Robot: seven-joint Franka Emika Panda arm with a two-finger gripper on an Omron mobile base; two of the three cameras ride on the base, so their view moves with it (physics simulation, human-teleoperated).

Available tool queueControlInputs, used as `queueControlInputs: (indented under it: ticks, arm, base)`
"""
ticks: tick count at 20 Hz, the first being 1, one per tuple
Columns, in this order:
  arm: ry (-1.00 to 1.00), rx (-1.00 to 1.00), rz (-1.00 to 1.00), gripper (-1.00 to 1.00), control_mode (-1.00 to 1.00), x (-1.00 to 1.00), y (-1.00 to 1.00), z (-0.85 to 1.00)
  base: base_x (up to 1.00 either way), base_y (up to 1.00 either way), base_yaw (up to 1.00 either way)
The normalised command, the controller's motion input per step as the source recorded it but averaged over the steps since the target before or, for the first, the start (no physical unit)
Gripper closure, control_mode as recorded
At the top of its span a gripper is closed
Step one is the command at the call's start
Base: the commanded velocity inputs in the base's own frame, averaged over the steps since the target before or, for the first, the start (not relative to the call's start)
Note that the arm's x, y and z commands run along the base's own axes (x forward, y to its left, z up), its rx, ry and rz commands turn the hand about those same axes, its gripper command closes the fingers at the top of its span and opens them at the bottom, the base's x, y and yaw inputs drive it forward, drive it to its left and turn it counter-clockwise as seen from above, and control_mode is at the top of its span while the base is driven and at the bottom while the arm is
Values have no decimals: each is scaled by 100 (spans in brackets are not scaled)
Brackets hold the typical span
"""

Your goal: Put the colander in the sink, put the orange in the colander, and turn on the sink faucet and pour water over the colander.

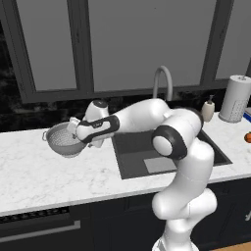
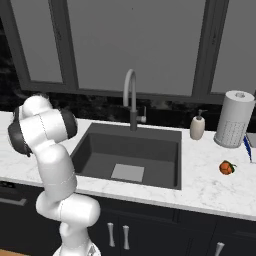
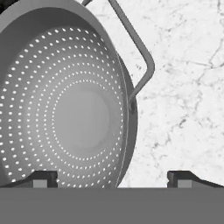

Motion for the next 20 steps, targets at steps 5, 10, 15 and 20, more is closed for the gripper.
queueControlInputs:
  ticks: [5, 10, 15, 20]
  arm:
    - [0, 0, -1, -100, -100, 45, 11, -26]
    - [0, 0, -3, -100, -100, 29, 8, -30]
    - [0, 0, -6, 100, -100, 18, 9, -31]
    - [0, 0, -16, 100, -100, 4, -5, -38]
  base:
    - [0, 0, 0]
    - [0, 0, 0]
    - [0, 0, 0]
    - [0, 0, 0]
